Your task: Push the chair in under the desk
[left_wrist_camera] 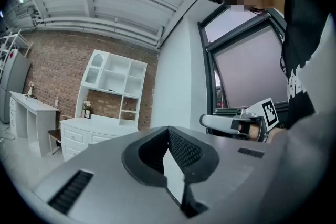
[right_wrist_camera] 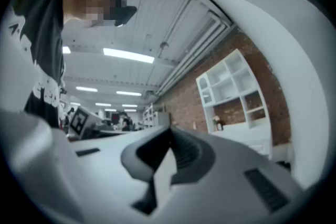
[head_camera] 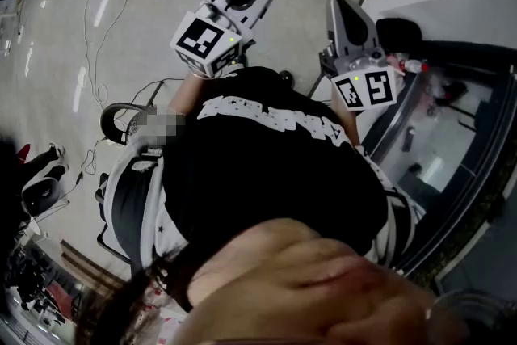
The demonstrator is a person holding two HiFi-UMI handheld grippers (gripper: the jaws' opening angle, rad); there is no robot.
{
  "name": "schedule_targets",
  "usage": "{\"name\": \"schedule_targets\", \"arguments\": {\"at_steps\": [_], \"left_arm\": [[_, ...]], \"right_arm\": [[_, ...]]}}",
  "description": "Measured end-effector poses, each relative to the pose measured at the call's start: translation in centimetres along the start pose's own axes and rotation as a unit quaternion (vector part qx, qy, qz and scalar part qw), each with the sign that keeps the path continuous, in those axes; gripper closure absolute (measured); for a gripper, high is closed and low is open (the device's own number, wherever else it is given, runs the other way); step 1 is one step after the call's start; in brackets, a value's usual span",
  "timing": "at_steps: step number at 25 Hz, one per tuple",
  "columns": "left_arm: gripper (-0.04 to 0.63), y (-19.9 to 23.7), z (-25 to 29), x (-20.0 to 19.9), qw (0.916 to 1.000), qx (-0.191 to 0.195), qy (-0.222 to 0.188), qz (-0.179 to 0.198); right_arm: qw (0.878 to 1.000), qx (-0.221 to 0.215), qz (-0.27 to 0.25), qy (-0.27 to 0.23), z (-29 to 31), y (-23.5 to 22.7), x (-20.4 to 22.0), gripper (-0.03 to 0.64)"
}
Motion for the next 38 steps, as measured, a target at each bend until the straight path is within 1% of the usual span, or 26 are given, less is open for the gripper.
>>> {"name": "schedule_targets", "arguments": {"at_steps": [6, 19, 24, 28, 31, 35, 38], "left_arm": [[0.56, -0.9, 0.0, 0.2, 1.0, -0.007, 0.002, 0.002], [0.56, -3.6, 0.3, 0.9, 0.999, -0.042, 0.005, 0.016], [0.56, -4.8, 0.8, 1.4, 0.998, -0.058, 0.008, 0.021], [0.56, -6.2, 1.2, 1.9, 0.9972, -0.068, 0.018, 0.026], [0.56, -7.1, 1.2, 1.8, 0.9964, -0.072, 0.026, 0.037], [0.56, -7.2, 0.6, 1.4, 0.9944, -0.086, 0.031, 0.053], [0.56, -6.8, -0.1, 1.6, 0.9931, -0.102, 0.03, 0.049]], "right_arm": [[1.0, -0.002, 0.003, -0.007, -0.7, -0.3, -0.1, 0.586], [0.998, -0.043, 0.04, -0.018, -2.4, -2.3, -0.5, 0.585], [0.997, -0.06, 0.052, -0.009, -3.6, -3.4, -0.4, 0.584], [0.997, -0.057, 0.055, -0.017, -4.9, -4.5, -0.6, 0.584], [0.996, -0.062, 0.062, -0.02, -5.4, -4.9, -0.7, 0.584], [0.995, -0.064, 0.072, -0.027, -5.5, -4.9, -0.1, 0.584], [0.994, -0.067, 0.079, -0.027, -5.5, -4.8, 0.4, 0.584]]}}
Point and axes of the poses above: the fingertips, and each gripper's own axes: z forward along the fingers, y to its left, x out of its underside, the point moved 10 cm from there along -z, backward along the fingers, and after that the axes turned 12 degrees about -y, right-handed, at the moved point
